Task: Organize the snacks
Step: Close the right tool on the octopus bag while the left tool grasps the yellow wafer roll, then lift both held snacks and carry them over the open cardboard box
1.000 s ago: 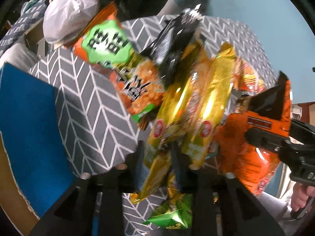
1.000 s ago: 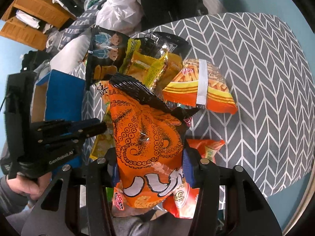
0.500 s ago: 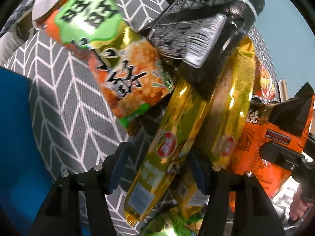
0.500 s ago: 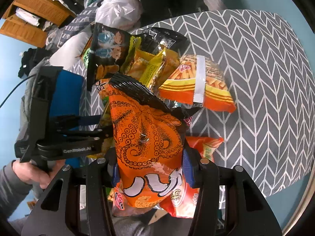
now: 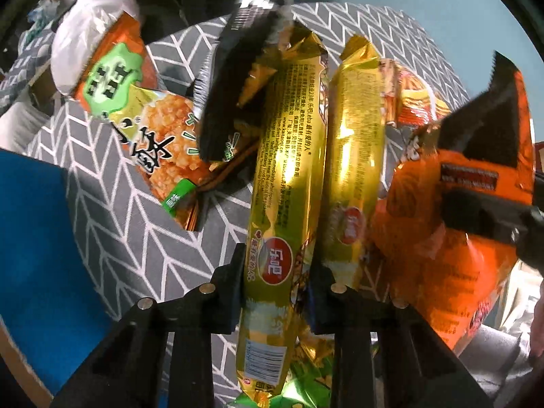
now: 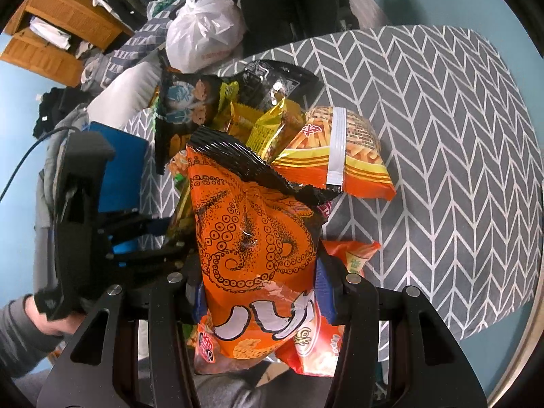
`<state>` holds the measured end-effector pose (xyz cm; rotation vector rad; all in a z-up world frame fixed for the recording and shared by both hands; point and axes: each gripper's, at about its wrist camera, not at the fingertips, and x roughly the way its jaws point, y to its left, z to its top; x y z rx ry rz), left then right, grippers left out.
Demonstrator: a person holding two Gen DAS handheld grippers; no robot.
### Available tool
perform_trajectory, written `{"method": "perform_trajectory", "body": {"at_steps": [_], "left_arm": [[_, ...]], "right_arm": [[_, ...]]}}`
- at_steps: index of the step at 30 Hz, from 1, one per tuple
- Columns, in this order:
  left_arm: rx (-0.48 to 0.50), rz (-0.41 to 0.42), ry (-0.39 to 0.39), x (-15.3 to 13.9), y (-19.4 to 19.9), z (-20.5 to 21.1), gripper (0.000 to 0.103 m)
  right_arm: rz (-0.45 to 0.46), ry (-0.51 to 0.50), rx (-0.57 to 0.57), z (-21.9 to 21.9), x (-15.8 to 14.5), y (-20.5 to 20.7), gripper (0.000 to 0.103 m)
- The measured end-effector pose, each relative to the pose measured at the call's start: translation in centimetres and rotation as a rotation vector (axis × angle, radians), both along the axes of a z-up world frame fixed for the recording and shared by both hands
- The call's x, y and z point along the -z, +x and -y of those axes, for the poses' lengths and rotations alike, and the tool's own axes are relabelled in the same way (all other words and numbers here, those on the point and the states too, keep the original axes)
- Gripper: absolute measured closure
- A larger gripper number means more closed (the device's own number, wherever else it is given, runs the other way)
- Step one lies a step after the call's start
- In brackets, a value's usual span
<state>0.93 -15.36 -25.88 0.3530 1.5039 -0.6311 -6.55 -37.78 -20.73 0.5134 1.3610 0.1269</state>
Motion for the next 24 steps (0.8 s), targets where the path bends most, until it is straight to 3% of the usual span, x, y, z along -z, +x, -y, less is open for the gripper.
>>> {"method": "perform_trajectory", "body": {"at_steps": [10,24], "left_arm": [[-0.022,0.100,-0.071,-5.5,-1.5,-0.7,0.074],[-0.155,0.189,-0.129,-12.2,-1.3,-5.2,0.074]], "right_arm": [[0.025,0.010,-0.012,-0.3,-1.7,0.5,0.053],[0.084,0.004,-0.091,-2.4,-4.7,2.7,0.053]]}}
